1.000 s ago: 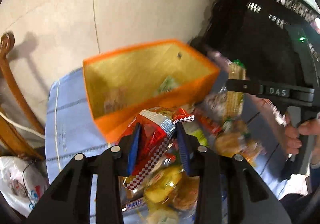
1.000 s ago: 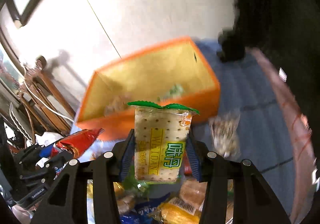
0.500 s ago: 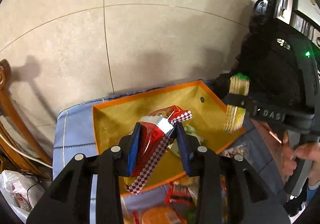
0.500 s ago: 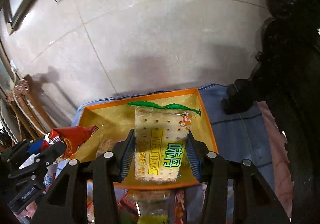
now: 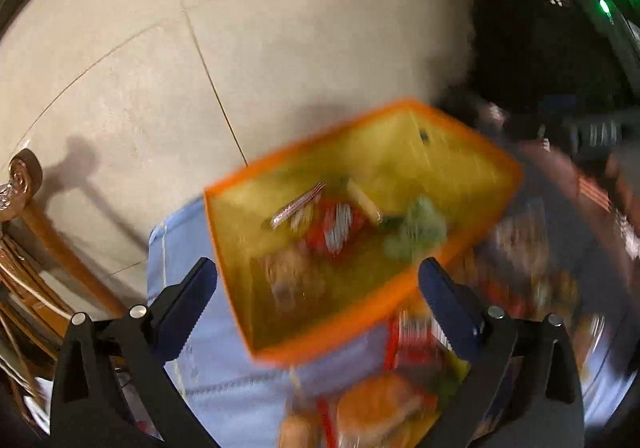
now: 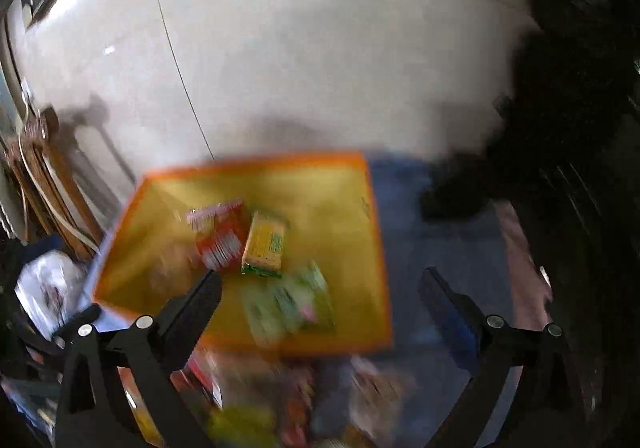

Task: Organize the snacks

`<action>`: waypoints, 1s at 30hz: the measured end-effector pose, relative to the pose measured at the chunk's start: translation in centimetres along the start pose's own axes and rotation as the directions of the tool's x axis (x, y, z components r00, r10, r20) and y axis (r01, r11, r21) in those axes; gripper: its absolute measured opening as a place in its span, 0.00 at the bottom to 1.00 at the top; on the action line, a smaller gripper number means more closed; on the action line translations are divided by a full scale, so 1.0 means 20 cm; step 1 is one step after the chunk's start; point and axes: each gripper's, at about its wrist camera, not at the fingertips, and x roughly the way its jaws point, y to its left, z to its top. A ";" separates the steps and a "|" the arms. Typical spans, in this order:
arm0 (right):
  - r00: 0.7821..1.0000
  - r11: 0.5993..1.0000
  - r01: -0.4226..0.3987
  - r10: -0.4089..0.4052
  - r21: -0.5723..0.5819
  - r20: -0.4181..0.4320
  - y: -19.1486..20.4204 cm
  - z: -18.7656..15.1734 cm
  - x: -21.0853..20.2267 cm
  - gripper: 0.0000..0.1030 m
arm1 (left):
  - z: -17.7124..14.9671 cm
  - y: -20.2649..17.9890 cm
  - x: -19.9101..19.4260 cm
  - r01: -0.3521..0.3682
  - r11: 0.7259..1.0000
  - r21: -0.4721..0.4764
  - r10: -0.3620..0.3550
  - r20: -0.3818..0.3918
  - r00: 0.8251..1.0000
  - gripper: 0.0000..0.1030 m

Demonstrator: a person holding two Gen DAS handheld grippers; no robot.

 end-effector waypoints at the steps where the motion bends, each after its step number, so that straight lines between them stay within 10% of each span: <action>1: 0.999 0.999 0.047 -0.048 -0.014 -0.027 -0.03 -0.09 0.01 0.97 | -0.07 -0.02 -0.02 0.014 1.000 0.028 -0.014 -0.012 1.000 0.96; 8: 0.975 0.993 0.116 -0.111 0.019 -0.194 -0.18 -0.42 0.19 0.97 | -0.42 -0.18 0.01 0.134 0.985 0.109 -0.125 -0.084 0.989 0.96; 21: 0.967 0.998 0.066 -0.062 0.008 -0.249 -0.05 -0.45 0.50 0.96 | -0.50 -0.13 0.33 0.181 0.983 -0.028 -0.183 -0.200 0.963 0.95; 22: 0.969 0.998 0.061 -0.055 0.018 -0.240 -0.05 -0.45 0.50 0.93 | -0.51 -0.12 0.35 0.185 0.982 -0.046 -0.191 -0.209 0.959 0.89; 23: 0.972 0.997 0.069 -0.059 0.035 -0.227 -0.06 -0.46 0.49 0.66 | -0.53 -0.12 0.37 0.201 0.976 -0.080 -0.214 -0.221 0.951 0.52; 24: 0.970 0.994 0.091 -0.076 0.054 -0.232 -0.08 -0.46 0.49 0.44 | -0.54 -0.11 0.38 0.199 0.975 -0.100 -0.217 -0.230 0.949 0.43; 30: 0.965 0.988 0.086 -0.050 0.131 -0.256 -0.13 -0.48 0.45 0.37 | -0.50 -0.19 0.35 0.192 0.981 -0.036 -0.195 -0.245 0.950 0.17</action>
